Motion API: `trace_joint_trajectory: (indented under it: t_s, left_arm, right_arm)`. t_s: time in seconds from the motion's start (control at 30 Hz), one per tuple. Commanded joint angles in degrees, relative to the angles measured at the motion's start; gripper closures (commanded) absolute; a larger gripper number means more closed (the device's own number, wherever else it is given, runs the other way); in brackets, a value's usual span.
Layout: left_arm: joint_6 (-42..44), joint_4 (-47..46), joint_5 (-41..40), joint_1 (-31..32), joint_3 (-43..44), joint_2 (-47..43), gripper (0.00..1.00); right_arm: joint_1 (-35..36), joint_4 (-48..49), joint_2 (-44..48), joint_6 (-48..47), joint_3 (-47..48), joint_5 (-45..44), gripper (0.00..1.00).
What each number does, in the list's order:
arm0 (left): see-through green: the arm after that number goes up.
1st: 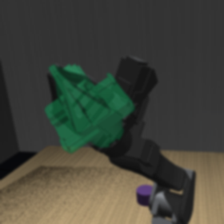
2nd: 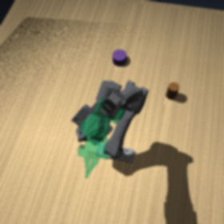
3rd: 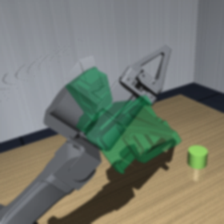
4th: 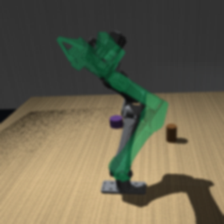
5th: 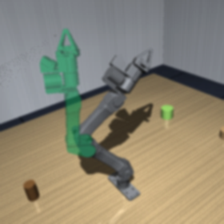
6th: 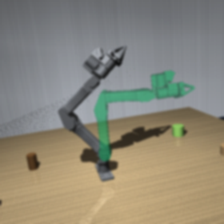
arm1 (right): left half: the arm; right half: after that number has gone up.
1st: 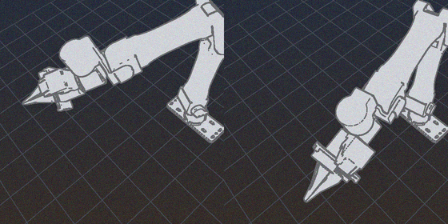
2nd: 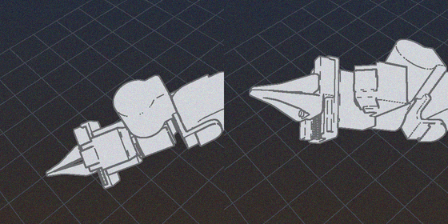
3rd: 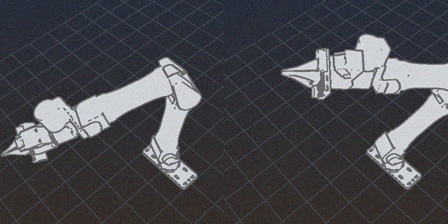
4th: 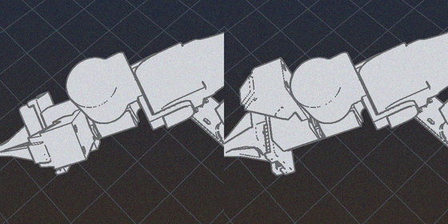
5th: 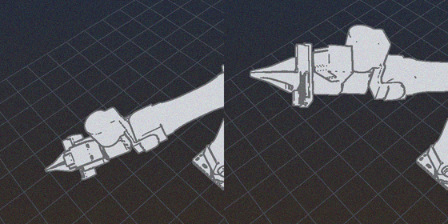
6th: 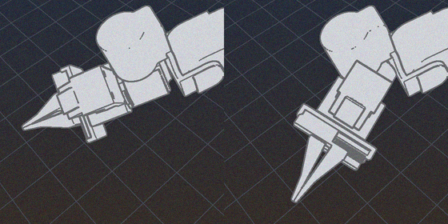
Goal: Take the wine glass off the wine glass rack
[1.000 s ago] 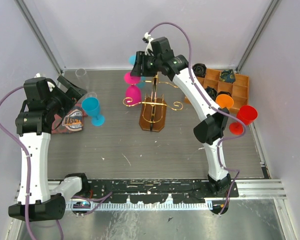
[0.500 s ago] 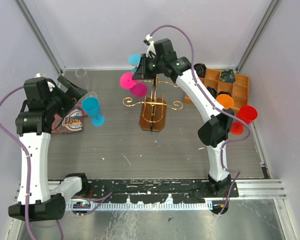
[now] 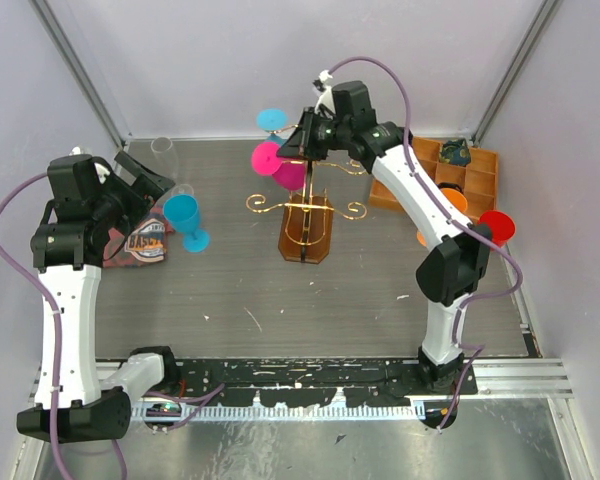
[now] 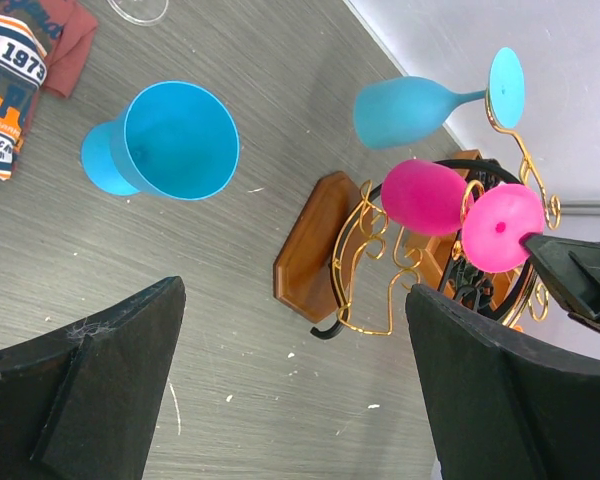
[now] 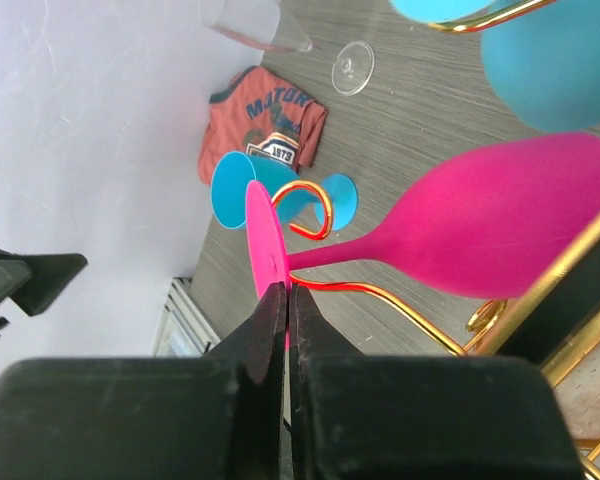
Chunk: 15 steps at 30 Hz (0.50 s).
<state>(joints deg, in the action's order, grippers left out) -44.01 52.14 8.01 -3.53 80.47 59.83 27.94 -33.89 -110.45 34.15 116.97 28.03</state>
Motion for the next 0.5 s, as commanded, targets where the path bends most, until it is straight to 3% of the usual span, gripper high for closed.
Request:
trace_joint_trajectory:
  t_s: [0.0, 0.13, 0.33, 0.47]
  left_arm:
    - [-0.11, 0.15, 0.87, 0.15, 0.75, -0.40, 0.01]
    - [-0.32, 0.14, 0.93, 0.15, 0.58, -0.45, 0.01]
    - [-0.60, -0.11, 1.25, 0.14, 0.63, -0.46, 0.01]
    - [-0.14, 0.18, 0.75, 0.16, 0.85, -0.59, 0.01]
  right_arm:
    - [-2.27, 3.97, 5.12, 6.08, -1.63, 1.11, 0.99]
    - [-3.01, 4.25, 5.95, 6.38, -1.56, -1.53, 0.99]
    - [-3.03, 15.17, 5.89, 7.77, -2.54, -0.51, 0.99]
    - [-3.00, 16.26, 6.54, 7.62, 0.98, 0.46, 0.99]
